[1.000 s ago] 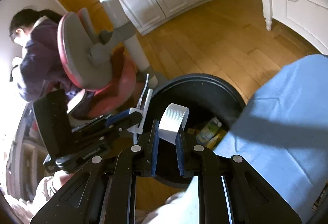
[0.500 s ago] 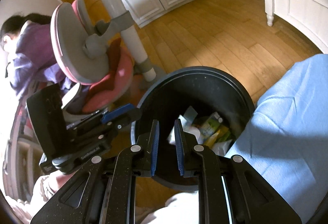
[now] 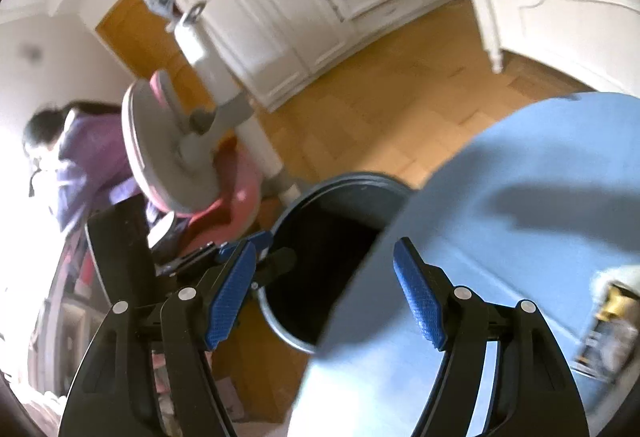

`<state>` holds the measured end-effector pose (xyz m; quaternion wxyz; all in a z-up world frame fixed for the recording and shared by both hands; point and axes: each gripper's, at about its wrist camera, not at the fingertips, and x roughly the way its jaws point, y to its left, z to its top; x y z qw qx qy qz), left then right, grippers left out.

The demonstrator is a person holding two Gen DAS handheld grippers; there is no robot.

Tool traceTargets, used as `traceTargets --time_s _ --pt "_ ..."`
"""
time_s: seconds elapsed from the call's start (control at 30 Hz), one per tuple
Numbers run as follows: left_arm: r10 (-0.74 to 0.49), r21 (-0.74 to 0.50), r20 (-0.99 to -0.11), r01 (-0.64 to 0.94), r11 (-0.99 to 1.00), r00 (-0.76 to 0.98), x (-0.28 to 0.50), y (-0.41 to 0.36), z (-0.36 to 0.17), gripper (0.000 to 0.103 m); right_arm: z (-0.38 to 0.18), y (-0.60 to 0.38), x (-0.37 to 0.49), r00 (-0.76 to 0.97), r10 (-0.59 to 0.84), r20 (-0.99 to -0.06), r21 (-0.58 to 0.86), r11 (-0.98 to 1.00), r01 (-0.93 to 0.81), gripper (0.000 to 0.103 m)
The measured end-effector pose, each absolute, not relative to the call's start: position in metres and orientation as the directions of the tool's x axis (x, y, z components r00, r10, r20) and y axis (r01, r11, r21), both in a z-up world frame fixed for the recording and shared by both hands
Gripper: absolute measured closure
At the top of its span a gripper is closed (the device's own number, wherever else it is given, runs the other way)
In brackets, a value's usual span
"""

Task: Collect trash
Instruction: 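Grasp the white plush cat with the left tool while the right tool grasps the purple stick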

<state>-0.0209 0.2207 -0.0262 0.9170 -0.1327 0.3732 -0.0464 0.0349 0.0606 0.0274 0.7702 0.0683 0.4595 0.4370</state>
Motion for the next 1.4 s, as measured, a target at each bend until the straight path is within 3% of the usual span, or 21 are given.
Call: traceTargets --time_s 0.07,0.17,0.47,0.77,1.03,1.17,1.27,1.3,1.4 --pt "-0.222 -0.259 -0.672 0.056 0.964 0.707 -0.013 0.192 -0.018 0.043 0.032 0.027 0.037 0.251 0.726 -0.641 0.492 0.639 -0.592 0.03" --pt "-0.276 -0.234 -0.668 0.157 0.959 0.691 -0.003 0.147 -0.008 0.033 0.037 -0.021 0.041 0.332 0.698 -0.635 0.464 0.688 -0.558 0.027" --pt "-0.399 -0.167 -0.698 0.407 0.898 0.595 0.01 0.011 -0.005 0.032 0.021 -0.172 0.045 0.519 0.522 -0.677 0.343 0.847 -0.405 0.027" --pt "-0.385 -0.125 -0.759 0.463 0.878 0.525 0.024 -0.051 -0.032 0.031 -0.025 -0.258 0.04 0.531 0.401 -0.747 0.274 0.913 -0.303 0.027" --pt "-0.37 -0.112 -0.778 0.468 0.876 0.508 0.034 -0.063 -0.041 0.031 -0.04 -0.232 0.038 0.5 0.341 -0.796 0.146 0.91 -0.389 0.028" --pt "-0.377 -0.119 -0.781 0.473 0.873 0.498 0.035 -0.065 -0.045 0.032 -0.042 -0.217 0.042 0.483 0.327 -0.812 0.108 0.898 -0.426 0.035" --pt "-0.388 -0.134 -0.787 0.481 0.867 0.479 0.035 -0.064 -0.049 0.051 -0.045 -0.206 0.045 0.484 0.284 -0.828 0.05 0.896 -0.441 0.055" --pt "-0.395 -0.142 -0.789 0.486 0.863 0.471 0.034 -0.063 -0.05 0.054 -0.044 -0.203 0.045 0.489 0.278 -0.826 0.032 0.891 -0.453 0.067" --pt "-0.398 -0.135 -0.781 0.493 0.859 0.481 0.031 -0.063 -0.048 0.057 -0.045 -0.203 0.045 0.489 0.288 -0.824 0.046 0.893 -0.448 0.077"
